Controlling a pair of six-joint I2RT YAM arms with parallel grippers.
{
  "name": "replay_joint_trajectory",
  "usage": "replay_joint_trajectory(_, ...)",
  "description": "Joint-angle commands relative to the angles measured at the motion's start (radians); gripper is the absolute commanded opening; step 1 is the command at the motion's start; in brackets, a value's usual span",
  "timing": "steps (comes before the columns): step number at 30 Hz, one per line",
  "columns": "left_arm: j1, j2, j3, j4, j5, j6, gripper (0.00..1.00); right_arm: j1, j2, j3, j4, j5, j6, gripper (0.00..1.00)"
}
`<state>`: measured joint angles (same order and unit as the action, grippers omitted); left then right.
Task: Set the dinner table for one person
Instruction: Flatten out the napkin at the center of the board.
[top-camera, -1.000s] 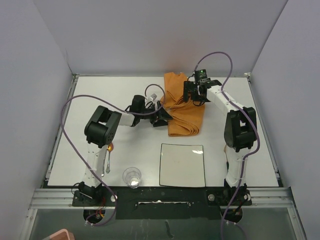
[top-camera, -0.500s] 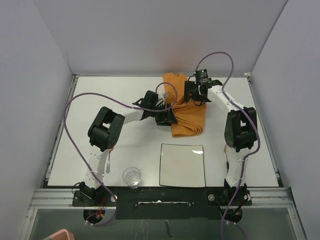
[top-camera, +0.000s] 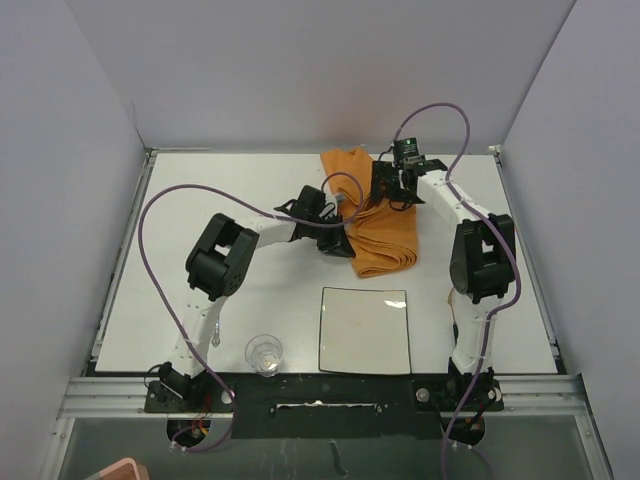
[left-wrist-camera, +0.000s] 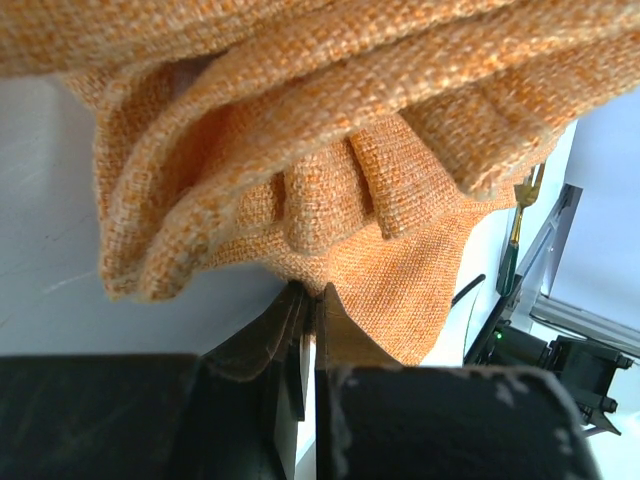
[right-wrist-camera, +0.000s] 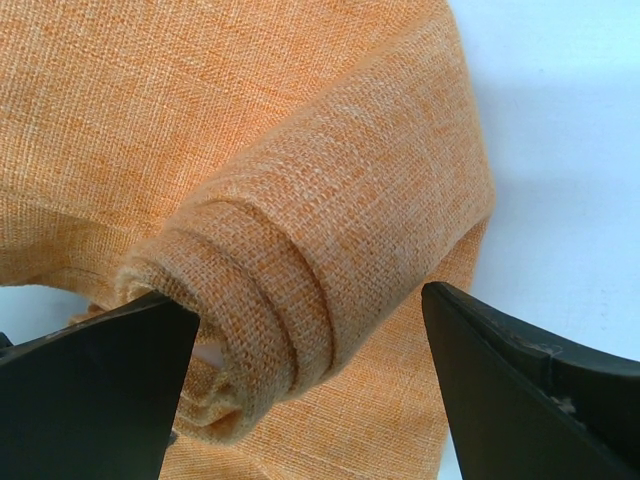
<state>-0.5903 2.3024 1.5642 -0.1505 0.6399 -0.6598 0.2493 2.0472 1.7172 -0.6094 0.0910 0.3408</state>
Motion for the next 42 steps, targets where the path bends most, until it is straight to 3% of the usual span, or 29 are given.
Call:
replay_joint_trajectory(1,-0.022,0.092,-0.075,-0.229,-0.141,0.068,0.00,-0.001,-0.001,0.026,0.011,0.032,-0.009,0.80)
replay_joint_trajectory(2,-0.019,0.081,-0.079,-0.231,-0.146,0.069,0.00,-0.001,0.005,0.029,0.006,0.041,-0.011,0.66)
replay_joint_trajectory(3,-0.015,0.068,-0.087,-0.231,-0.153,0.070,0.00,-0.001,0.009,0.033,0.002,0.044,-0.013,0.42)
replay_joint_trajectory(4,-0.009,0.053,-0.098,-0.231,-0.162,0.072,0.00,-0.002,0.015,0.038,-0.001,0.042,-0.016,0.08)
replay_joint_trajectory(5,0.002,0.037,-0.107,-0.232,-0.168,0.073,0.00,-0.001,0.017,0.045,-0.013,0.057,-0.015,0.00)
replay_joint_trajectory(15,0.205,-0.149,-0.221,-0.183,-0.195,0.056,0.00,-0.080,-0.067,0.039,-0.039,0.112,0.019,0.00)
replay_joint_trajectory(22,0.316,-0.237,-0.206,-0.231,-0.238,0.084,0.00,-0.219,-0.140,-0.048,-0.032,0.053,0.072,0.00)
replay_joint_trajectory(30,0.449,-0.316,-0.173,-0.262,-0.248,0.104,0.00,-0.243,-0.162,-0.120,-0.038,0.044,0.096,0.00)
replay_joint_trajectory(42,0.501,-0.422,-0.194,-0.278,-0.278,0.131,0.00,-0.258,-0.191,-0.160,-0.067,0.073,0.145,0.01)
